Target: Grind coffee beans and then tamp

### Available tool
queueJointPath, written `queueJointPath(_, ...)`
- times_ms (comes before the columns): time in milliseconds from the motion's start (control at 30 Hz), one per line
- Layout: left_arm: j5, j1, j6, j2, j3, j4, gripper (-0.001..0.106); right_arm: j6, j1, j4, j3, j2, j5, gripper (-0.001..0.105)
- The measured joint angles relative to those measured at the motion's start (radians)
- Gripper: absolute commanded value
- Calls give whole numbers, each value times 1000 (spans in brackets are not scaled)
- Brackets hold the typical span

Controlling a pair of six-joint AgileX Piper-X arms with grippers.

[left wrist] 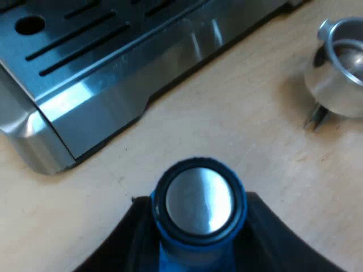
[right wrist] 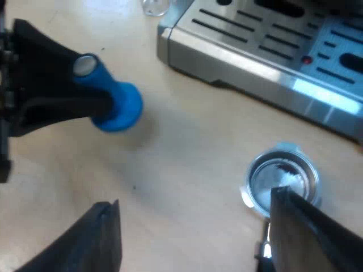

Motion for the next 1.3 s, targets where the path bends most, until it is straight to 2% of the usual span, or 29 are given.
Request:
queueJointPath(67,9,0,0,-34,-25,45,9,-33,0,0,0,0,5,59)
queueJointPath(300,41,0,0,-64,-101,114,9,-47,-39,0,32,-5,-14,59)
queueJointPath(367,66,0,0,-64,-117,114,9,-50,-76,0,68,-14,-36,59)
queueJointPath(600,72,0,0,-64,-127,141,9,-52,-138,-56,183,-96,-48,59)
queueJointPath(767,72,0,-1,-64,-130,203,9,-53,-138,-129,299,-227,-51,59)
queueJointPath(933,74,0,-1,-64,-130,213,9,-53,-138,-145,398,-344,-49,59)
queueJointPath(1100,123,-2,-6,-64,-136,216,9,-53,-138,-171,485,-446,-37,59)
queueJointPath(1300,125,-64,-6,-64,-166,218,9,-53,-138,-235,584,-508,0,59)
